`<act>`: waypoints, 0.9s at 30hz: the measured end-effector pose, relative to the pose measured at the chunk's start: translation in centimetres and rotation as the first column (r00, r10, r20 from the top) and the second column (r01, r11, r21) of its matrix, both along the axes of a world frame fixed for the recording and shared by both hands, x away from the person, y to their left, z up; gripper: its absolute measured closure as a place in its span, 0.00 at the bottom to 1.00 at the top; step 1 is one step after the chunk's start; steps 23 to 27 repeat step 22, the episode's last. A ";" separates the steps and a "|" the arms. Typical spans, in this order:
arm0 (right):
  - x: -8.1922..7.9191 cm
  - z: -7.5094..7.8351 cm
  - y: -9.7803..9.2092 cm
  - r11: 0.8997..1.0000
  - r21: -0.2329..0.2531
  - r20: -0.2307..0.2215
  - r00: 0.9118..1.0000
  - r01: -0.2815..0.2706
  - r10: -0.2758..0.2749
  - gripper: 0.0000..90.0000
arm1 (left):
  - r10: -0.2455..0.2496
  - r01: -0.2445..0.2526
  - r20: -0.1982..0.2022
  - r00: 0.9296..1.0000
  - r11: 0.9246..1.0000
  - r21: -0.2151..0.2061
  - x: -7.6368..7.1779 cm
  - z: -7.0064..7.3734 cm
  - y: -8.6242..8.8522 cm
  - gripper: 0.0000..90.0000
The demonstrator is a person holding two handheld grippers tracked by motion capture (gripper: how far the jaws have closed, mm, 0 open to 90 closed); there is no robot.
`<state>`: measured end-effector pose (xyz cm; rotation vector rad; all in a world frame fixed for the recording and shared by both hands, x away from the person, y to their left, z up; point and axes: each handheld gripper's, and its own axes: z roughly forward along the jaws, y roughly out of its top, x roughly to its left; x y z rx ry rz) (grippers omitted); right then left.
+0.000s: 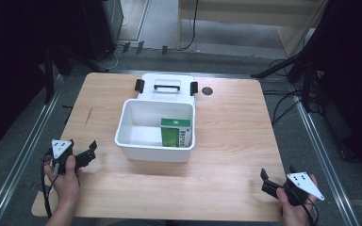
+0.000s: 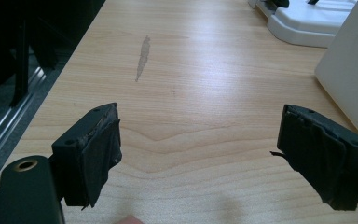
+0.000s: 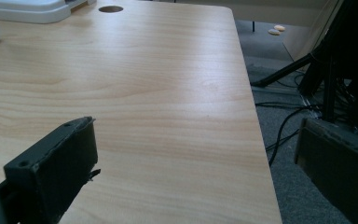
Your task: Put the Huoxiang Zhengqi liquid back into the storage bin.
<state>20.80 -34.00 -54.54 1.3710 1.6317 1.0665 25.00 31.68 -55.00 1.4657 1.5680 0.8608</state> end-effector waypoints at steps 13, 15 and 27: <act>-1.0 0.0 -1.4 0.999 0.046 -0.037 0.999 0.028 -0.026 0.00 | -0.005 0.005 -0.003 1.000 1.000 -0.012 0.1 0.0 0.1 0.16; -0.9 0.0 -1.3 0.999 0.042 -0.043 0.999 0.022 -0.021 0.00 | -0.005 0.005 -0.005 1.000 1.000 -0.012 0.1 0.0 0.1 0.16; -0.6 0.0 -1.5 0.998 0.067 -0.067 0.998 0.013 -0.009 0.00 | -0.006 0.006 -0.008 1.000 1.000 -0.015 0.1 0.0 0.1 0.16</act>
